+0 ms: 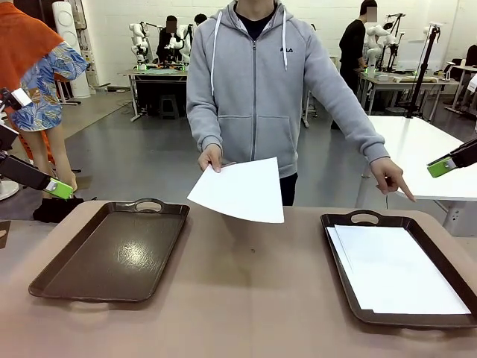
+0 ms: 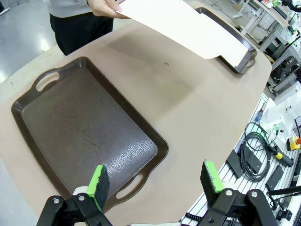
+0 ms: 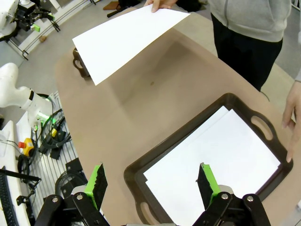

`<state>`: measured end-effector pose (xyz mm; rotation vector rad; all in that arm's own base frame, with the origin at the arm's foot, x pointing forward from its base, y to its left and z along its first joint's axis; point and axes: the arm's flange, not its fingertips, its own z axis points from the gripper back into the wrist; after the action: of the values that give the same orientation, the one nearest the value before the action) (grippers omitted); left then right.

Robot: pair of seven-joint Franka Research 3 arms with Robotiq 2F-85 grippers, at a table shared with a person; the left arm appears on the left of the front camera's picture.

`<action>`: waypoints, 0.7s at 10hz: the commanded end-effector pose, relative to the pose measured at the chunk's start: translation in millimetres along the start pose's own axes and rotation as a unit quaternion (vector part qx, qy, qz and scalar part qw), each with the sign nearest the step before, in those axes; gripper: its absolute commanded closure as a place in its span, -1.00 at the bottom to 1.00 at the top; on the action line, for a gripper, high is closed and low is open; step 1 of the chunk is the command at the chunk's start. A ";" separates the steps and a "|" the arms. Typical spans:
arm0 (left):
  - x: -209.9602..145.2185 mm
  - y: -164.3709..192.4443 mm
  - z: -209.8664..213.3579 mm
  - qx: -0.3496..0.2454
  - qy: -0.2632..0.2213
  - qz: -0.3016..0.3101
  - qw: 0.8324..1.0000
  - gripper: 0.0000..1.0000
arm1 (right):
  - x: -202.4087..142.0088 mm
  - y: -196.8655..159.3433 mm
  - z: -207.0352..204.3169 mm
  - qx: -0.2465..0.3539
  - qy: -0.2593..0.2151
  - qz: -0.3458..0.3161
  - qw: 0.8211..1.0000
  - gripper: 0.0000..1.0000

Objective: Sort the A4 documents.
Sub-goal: Receive the A4 Paper.

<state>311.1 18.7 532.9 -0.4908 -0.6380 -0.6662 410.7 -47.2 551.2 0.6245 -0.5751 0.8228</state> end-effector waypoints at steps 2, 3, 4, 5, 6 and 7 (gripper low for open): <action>-1.1 2.1 0.2 -0.008 -0.005 -0.005 1.000 -1.00 | 24.1 -9.9 -40.7 0.068 -0.015 -0.046 0.997 -1.00; -1.1 2.1 0.2 -0.008 -0.005 -0.005 1.000 -1.00 | 33.5 -9.5 -62.7 0.088 -0.020 -0.066 0.994 -1.00; -1.1 2.1 0.2 -0.008 -0.005 -0.005 1.000 -1.00 | 41.5 -7.7 -83.3 0.097 -0.026 -0.091 0.991 -1.00; -1.1 2.1 0.2 -0.008 -0.005 -0.005 1.000 -1.00 | 46.0 -8.1 -102.3 0.123 -0.036 -0.124 0.984 -1.00; -1.1 2.1 0.2 -0.008 -0.005 -0.005 1.000 -1.00 | 47.1 -10.0 -124.5 0.175 -0.048 -0.183 0.966 -1.00; -1.1 2.1 0.2 -0.008 -0.005 -0.005 1.000 -1.00 | 46.6 -12.6 -144.1 0.211 -0.053 -0.234 0.948 -1.00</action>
<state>311.0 18.6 533.0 -0.4905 -0.6382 -0.6665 466.8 66.8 482.4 1.0565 -0.3633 0.5792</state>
